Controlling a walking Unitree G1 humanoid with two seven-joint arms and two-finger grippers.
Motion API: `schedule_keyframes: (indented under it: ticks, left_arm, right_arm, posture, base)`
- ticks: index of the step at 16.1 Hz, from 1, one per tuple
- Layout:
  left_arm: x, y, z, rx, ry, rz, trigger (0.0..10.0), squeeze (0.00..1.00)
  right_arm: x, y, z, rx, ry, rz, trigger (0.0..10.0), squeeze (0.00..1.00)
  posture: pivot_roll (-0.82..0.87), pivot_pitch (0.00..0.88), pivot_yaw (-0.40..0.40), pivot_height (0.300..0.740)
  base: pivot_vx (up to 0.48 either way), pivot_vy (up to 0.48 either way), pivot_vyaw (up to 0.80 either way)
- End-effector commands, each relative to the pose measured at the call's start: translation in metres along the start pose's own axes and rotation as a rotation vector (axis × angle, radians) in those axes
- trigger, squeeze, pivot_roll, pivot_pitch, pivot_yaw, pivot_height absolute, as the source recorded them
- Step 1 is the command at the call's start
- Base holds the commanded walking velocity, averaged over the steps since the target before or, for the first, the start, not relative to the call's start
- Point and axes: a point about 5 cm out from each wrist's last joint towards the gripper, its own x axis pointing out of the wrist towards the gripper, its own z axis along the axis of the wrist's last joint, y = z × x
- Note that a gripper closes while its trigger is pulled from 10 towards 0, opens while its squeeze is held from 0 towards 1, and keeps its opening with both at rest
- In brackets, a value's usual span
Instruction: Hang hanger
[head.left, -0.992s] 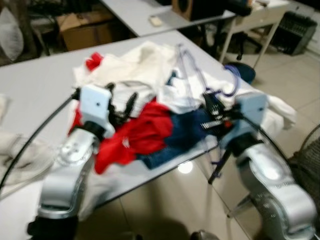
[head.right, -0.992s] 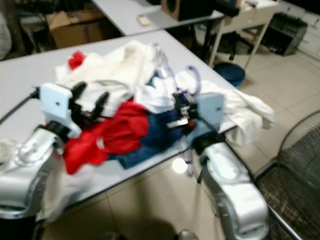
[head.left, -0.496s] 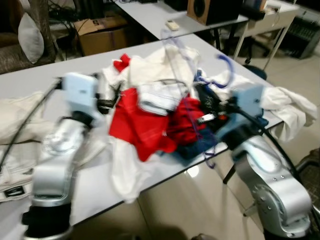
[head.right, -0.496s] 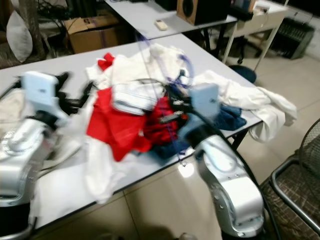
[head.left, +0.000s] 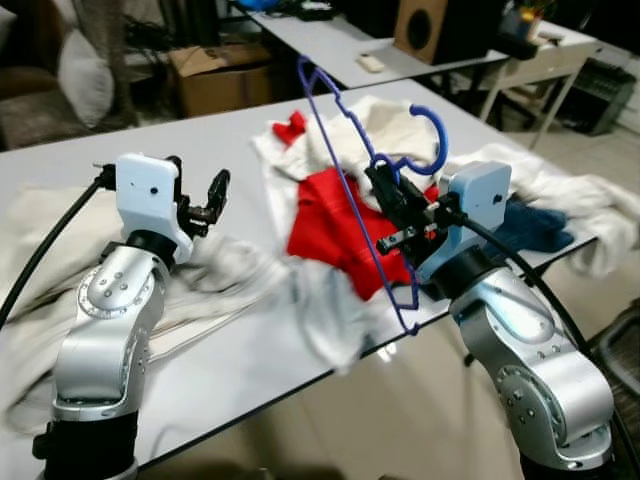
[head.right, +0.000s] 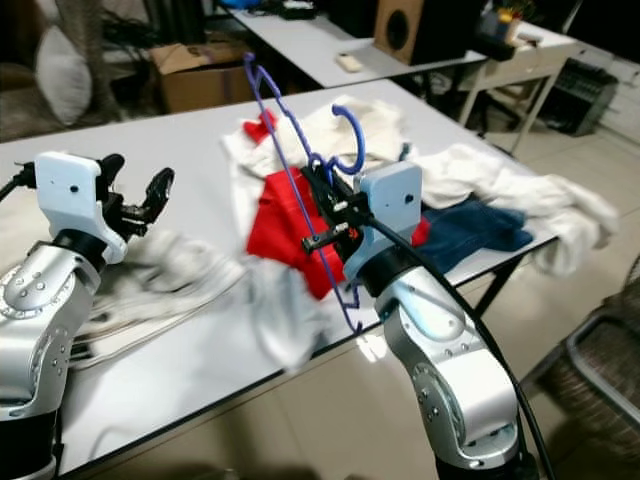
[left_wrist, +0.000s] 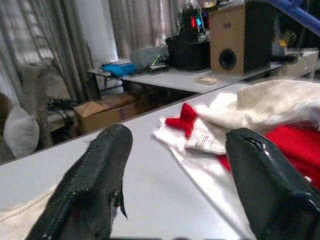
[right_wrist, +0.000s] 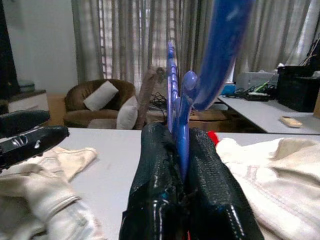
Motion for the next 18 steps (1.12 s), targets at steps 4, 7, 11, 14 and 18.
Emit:
schedule_keyframes:
  ticks: [4, 7, 11, 14, 18]
  left_arm:
    - [-0.001, -0.001, -0.002, 0.016, 0.014, -0.009, 10.0, 0.0]
    - [-0.003, -0.002, -0.005, 0.019, 0.026, -0.014, 10.0, 0.0]
    - [-0.013, -0.009, -0.025, 0.072, 0.071, -0.049, 10.0, 0.0]
    - [-0.02, -0.016, -0.034, 0.101, 0.105, -0.076, 10.0, 0.0]
    - [-0.037, -0.025, -0.052, 0.154, 0.184, -0.242, 10.0, 0.0]
  right_arm:
    - [-0.003, -0.001, -0.01, 0.018, 0.037, -0.008, 10.0, 0.0]
    - [-0.008, -0.007, -0.017, 0.051, 0.057, -0.037, 10.0, 0.0]
    - [-0.021, -0.01, -0.042, -0.032, 0.182, -0.051, 10.0, 0.0]
    - [-0.028, -0.013, -0.048, -0.047, 0.219, -0.03, 10.0, 0.0]
    - [-0.051, -0.023, -0.052, 0.079, 0.256, 0.061, 10.0, 0.0]
  posture:
    - [-0.03, 0.0, 0.021, 0.74]
    - [-0.03, 0.0, 0.023, 0.74]
    - [-0.05, 0.016, 0.014, 0.74]
    - [-0.05, 0.03, 0.002, 0.74]
    - [-0.04, 0.037, -0.013, 0.74]
  base:
    - [0.0, 0.365, 0.0]
    - [0.0, 0.368, 0.0]
    - [0.0, -0.156, 0.0]
    - [0.0, -0.48, 0.0]
    - [0.0, -0.12, 0.0]
